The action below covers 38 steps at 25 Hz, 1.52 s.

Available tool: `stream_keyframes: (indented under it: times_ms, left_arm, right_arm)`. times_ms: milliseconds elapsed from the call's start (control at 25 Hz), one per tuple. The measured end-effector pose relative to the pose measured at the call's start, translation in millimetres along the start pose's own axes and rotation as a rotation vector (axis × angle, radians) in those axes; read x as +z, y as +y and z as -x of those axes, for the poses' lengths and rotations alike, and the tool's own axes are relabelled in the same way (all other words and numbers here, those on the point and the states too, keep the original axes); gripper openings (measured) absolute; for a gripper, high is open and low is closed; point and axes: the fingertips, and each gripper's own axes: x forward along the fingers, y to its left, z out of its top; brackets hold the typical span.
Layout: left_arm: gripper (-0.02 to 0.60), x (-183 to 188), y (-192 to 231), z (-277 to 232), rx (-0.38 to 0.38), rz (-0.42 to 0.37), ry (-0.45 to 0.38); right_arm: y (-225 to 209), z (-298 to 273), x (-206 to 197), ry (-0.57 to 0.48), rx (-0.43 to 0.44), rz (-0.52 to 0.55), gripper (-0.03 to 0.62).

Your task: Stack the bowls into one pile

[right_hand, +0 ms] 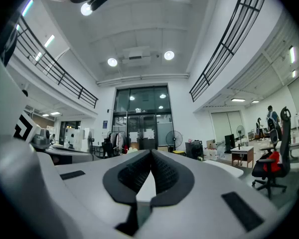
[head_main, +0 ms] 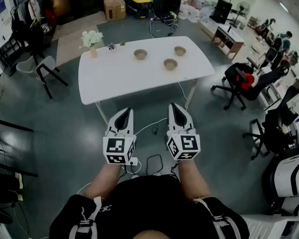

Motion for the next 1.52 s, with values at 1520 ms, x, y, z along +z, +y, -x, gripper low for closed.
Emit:
stream_keyframes:
  times_ms: [1520]
  left_arm:
    - [0.012, -5.7, -145.5, -58.2, 0.063, -0.111, -0.015]
  right_arm:
    - [-127.0, 28.2, -17.2, 0.001, 0.145, -0.047, 0.015]
